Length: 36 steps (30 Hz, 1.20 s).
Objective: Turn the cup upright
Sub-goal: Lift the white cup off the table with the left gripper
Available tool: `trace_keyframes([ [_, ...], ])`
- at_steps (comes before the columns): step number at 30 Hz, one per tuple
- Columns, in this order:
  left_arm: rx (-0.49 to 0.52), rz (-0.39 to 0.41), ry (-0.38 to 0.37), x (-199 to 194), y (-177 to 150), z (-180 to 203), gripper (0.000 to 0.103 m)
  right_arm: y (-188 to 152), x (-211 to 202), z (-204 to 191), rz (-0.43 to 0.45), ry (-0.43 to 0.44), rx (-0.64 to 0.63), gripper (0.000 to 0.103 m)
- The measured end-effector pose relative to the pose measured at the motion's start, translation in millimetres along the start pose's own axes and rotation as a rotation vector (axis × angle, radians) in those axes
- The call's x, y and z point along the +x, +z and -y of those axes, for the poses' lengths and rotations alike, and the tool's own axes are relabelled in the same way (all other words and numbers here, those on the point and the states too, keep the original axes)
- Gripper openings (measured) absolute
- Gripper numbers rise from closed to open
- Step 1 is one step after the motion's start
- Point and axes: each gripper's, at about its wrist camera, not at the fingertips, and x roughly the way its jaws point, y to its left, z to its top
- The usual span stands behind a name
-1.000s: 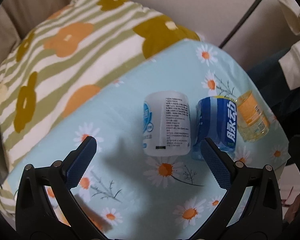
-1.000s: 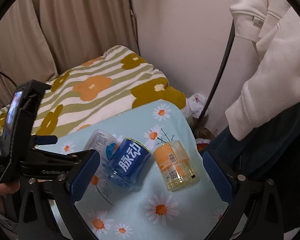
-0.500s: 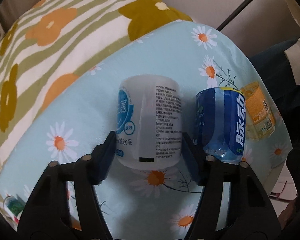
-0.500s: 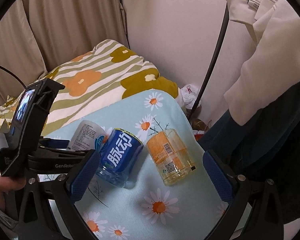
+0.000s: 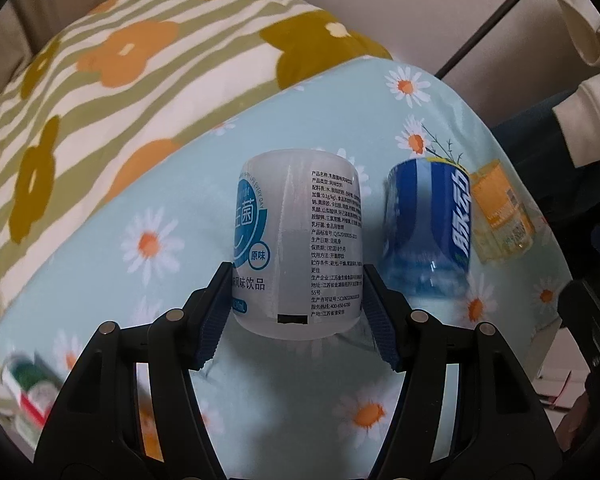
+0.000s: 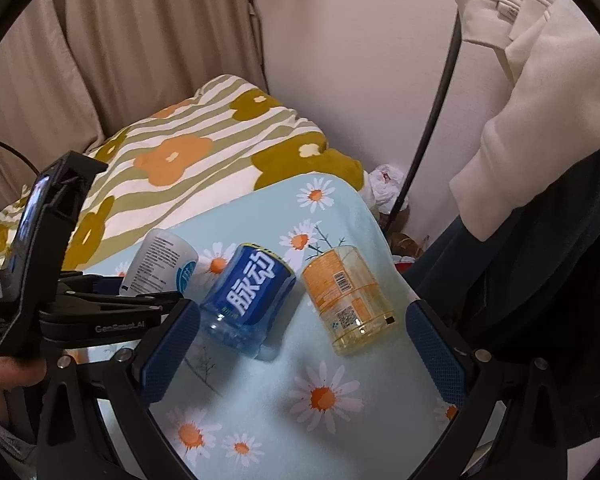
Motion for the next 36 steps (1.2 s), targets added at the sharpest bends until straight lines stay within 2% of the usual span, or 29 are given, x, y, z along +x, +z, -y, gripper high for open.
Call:
trace_keyframes([
  [11,-0.219,0.046,0.087,-49.8,-85.7,1.8,0.067,-12.5,-26.6,-9.8,0.017,0.154,-0.158,0.103],
  [21,-0.435,0.048,0.129,-39.9,-158.8,17.5,0.067,-40.5,-30.5,-9.0,-0.010,0.270,-0.319,0.103],
  [26,-0.482,0.048,0.149,-25.5,-174.5,26.0,0.067,-52.6,-27.7,-4.9,-0.023,0.297,-0.376,0.103],
  [36,-0.526,0.073,0.207,-21.8,-176.1,33.8,0.068,-59.1,-23.1,4.6,-0.033,0.336,-0.429,0.103],
])
